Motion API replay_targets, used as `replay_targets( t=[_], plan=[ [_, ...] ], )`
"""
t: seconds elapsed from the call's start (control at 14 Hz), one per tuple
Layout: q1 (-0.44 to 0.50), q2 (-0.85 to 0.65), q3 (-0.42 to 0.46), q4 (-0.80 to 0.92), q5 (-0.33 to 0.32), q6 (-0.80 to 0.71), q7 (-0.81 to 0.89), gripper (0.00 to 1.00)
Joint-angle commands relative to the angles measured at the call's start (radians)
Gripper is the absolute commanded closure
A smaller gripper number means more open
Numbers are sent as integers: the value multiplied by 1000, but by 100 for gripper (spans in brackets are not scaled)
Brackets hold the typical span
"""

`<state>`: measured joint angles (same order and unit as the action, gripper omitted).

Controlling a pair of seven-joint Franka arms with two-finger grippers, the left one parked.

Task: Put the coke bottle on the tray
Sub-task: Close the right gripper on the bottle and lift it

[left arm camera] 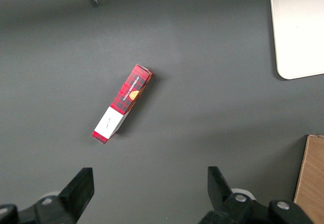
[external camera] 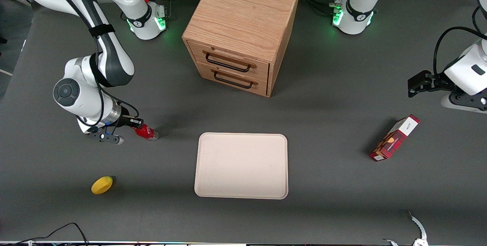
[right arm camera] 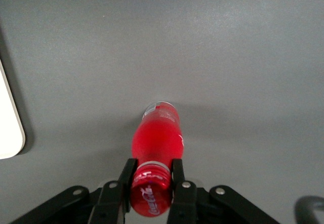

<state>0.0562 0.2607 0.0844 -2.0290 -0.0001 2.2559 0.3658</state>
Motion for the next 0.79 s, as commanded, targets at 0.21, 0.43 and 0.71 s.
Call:
replay_targets(
  t=[0.21,0.43,0.71],
  plan=[
    [2,-101,5,97,-21,-181,18,96],
    [4,-118,8,336,-18,-456,10,96],
    [7,39,75,752,25,-703,73,100]
  ],
)
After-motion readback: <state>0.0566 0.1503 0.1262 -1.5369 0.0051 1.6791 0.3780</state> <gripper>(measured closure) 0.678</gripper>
